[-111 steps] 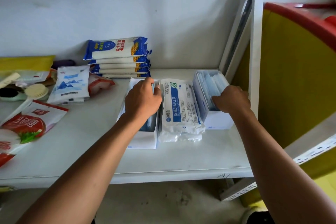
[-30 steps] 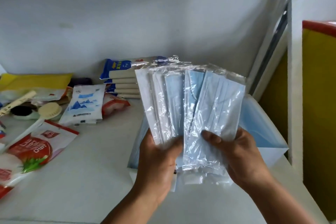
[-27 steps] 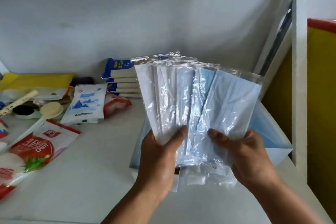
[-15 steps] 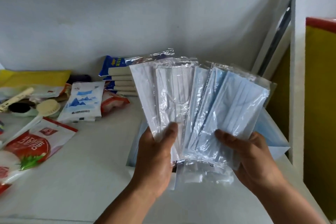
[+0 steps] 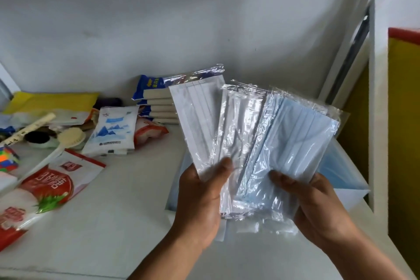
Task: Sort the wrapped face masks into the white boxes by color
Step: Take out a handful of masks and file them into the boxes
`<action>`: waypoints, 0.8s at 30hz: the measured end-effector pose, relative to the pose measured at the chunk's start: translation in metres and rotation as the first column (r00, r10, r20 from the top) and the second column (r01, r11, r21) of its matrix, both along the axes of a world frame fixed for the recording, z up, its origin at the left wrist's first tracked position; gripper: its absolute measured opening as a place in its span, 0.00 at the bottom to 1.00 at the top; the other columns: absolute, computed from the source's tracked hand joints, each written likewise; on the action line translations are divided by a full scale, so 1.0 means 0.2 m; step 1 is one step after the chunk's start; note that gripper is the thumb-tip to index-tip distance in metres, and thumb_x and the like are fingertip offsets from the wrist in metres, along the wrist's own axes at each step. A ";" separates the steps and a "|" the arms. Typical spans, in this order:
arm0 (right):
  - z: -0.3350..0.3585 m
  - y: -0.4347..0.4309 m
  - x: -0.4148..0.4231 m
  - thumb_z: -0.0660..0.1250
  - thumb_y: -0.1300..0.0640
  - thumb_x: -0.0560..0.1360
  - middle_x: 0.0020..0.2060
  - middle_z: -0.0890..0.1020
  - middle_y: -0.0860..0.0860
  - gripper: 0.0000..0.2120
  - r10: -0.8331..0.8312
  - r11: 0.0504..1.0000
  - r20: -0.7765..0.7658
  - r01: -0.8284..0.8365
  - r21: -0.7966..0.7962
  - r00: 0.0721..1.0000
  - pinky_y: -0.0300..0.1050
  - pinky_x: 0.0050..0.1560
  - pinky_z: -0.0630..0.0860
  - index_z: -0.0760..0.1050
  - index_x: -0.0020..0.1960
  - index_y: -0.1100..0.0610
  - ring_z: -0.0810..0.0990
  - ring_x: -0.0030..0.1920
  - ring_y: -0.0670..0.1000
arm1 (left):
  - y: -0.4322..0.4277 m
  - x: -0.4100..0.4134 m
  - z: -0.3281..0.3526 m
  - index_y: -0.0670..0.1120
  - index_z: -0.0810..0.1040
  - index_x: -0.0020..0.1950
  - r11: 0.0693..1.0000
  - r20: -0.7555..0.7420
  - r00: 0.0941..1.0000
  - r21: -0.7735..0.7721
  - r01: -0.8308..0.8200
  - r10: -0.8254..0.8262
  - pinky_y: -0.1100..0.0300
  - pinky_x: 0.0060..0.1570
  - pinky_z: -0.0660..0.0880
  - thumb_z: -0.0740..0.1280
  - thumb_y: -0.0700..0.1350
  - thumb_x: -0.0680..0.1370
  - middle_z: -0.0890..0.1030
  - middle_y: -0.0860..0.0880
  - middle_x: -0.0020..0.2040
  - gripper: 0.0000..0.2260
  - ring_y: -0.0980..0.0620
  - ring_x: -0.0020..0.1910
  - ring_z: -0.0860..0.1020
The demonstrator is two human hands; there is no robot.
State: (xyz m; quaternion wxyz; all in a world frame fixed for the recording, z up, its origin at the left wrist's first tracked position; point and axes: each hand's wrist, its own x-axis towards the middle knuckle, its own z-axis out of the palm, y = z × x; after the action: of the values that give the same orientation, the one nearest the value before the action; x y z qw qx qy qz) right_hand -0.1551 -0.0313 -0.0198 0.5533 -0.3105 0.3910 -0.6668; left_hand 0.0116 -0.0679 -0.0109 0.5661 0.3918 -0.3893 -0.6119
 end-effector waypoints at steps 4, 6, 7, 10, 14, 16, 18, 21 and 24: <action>-0.02 -0.01 0.00 0.88 0.49 0.43 0.39 0.86 0.58 0.33 -0.050 0.999 -0.055 0.051 0.001 0.997 0.45 0.41 0.83 0.85 0.43 0.63 0.86 0.39 0.54 | 0.01 0.00 0.00 0.42 0.86 0.51 0.999 -0.027 1.000 0.040 0.011 -0.010 0.47 0.60 0.72 0.74 0.49 0.69 0.86 0.44 0.48 0.15 0.45 0.53 0.83; -0.03 -0.01 -0.02 0.88 0.48 0.41 0.37 0.85 0.57 0.34 -0.084 0.996 -0.046 0.084 0.002 0.995 0.45 0.41 0.83 0.86 0.43 0.62 0.84 0.37 0.53 | 0.01 0.00 0.01 0.41 0.85 0.54 0.996 -0.101 0.995 0.088 0.031 -0.022 0.38 0.67 0.69 0.74 0.49 0.71 0.85 0.40 0.53 0.15 0.39 0.59 0.81; -0.03 -0.02 -0.02 0.88 0.48 0.40 0.36 0.85 0.57 0.34 -0.097 0.995 -0.040 0.097 0.004 0.995 0.45 0.40 0.83 0.86 0.42 0.62 0.84 0.36 0.52 | 0.01 0.00 0.01 0.40 0.84 0.54 0.993 -0.133 0.991 0.115 0.040 -0.024 0.38 0.67 0.70 0.74 0.47 0.73 0.85 0.39 0.53 0.13 0.39 0.60 0.80; -0.03 -0.03 -0.04 0.87 0.47 0.39 0.37 0.85 0.56 0.35 -0.131 0.991 -0.036 0.131 -0.008 0.991 0.46 0.40 0.83 0.86 0.42 0.61 0.85 0.37 0.52 | 0.03 0.00 0.05 0.40 0.83 0.54 0.985 -0.238 0.969 0.135 0.105 -0.071 0.49 0.55 0.80 0.67 0.42 0.78 0.86 0.42 0.51 0.09 0.44 0.55 0.84; -0.02 -0.03 -0.06 0.88 0.49 0.40 0.41 0.86 0.57 0.37 -0.141 0.990 -0.025 0.141 -0.009 0.990 0.46 0.40 0.82 0.85 0.46 0.61 0.86 0.39 0.53 | 0.03 0.00 0.04 0.41 0.81 0.60 0.988 -0.217 0.975 0.126 0.084 -0.055 0.53 0.45 0.82 0.65 0.43 0.80 0.86 0.44 0.51 0.11 0.46 0.52 0.84; -0.01 -0.02 -0.06 0.87 0.51 0.45 0.43 0.86 0.59 0.37 -0.123 0.992 -0.039 0.123 -0.010 0.992 0.46 0.42 0.82 0.83 0.50 0.65 0.86 0.41 0.54 | 0.03 0.00 0.02 0.43 0.83 0.58 0.991 -0.141 0.988 0.104 0.081 -0.066 0.48 0.55 0.79 0.68 0.46 0.79 0.86 0.46 0.52 0.11 0.46 0.56 0.83; -0.01 -0.02 -0.05 0.82 0.59 0.57 0.46 0.86 0.62 0.30 -0.084 0.996 -0.027 0.084 -0.012 0.996 0.47 0.43 0.83 0.80 0.56 0.69 0.86 0.44 0.57 | 0.03 0.00 -0.01 0.49 0.84 0.57 0.992 0.052 0.991 0.025 0.125 -0.126 0.45 0.63 0.73 0.71 0.55 0.76 0.86 0.47 0.54 0.14 0.48 0.59 0.82; -0.01 -0.01 -0.01 0.78 0.62 0.64 0.52 0.84 0.66 0.23 -0.059 0.998 -0.047 0.058 -0.028 0.997 0.56 0.50 0.82 0.80 0.57 0.69 0.85 0.50 0.63 | 0.04 -0.01 -0.05 0.44 0.84 0.54 0.973 0.236 0.948 -0.030 0.228 -0.214 0.50 0.59 0.72 0.72 0.58 0.71 0.86 0.44 0.50 0.20 0.50 0.52 0.81; 0.00 0.00 -0.01 0.78 0.62 0.63 0.47 0.86 0.63 0.22 -0.108 0.994 -0.079 0.107 -0.021 0.991 0.55 0.47 0.83 0.80 0.55 0.68 0.86 0.48 0.62 | 0.04 -0.02 -0.04 0.40 0.83 0.51 0.985 0.187 0.968 -0.004 0.172 -0.168 0.45 0.60 0.73 0.74 0.58 0.73 0.85 0.40 0.49 0.21 0.46 0.52 0.82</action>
State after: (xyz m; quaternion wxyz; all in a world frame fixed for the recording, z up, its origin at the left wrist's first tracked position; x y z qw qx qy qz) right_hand -0.1577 -0.0321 -0.0205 0.4978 -0.3201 0.4235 -0.6858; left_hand 0.0084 -0.0596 -0.0187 0.4765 0.4066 -0.4789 -0.6150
